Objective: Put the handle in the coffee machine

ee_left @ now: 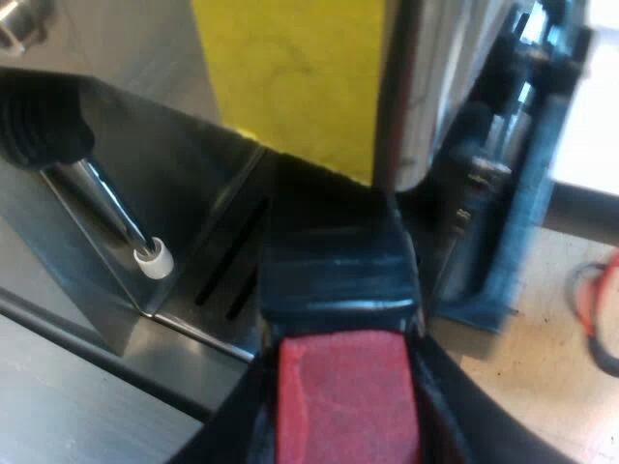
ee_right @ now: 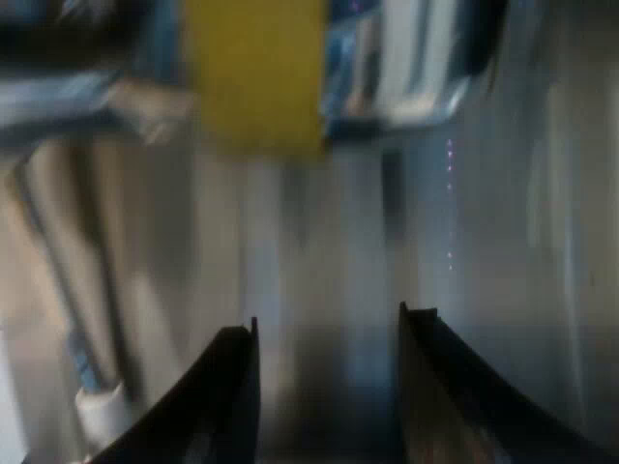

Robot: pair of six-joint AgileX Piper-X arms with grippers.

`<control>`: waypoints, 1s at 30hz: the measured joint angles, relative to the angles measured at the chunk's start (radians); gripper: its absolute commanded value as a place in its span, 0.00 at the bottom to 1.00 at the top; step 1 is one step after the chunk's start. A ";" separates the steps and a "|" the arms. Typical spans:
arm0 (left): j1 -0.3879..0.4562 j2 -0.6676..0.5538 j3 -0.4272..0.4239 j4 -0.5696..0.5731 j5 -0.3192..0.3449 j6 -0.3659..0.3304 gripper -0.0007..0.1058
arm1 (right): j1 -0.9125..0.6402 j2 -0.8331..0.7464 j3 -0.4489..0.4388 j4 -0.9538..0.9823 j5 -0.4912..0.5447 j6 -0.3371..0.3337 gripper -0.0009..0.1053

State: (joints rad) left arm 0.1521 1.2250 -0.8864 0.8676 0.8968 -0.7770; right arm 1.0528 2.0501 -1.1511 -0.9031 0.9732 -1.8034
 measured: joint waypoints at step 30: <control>0.000 0.000 0.000 0.000 0.000 0.006 0.21 | -0.042 0.043 -0.065 -0.237 -0.012 -0.245 0.36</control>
State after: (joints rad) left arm 0.1521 1.2250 -0.8864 0.8676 0.8968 -0.7707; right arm 1.0110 2.0928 -1.2157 -1.1400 0.9614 -2.0487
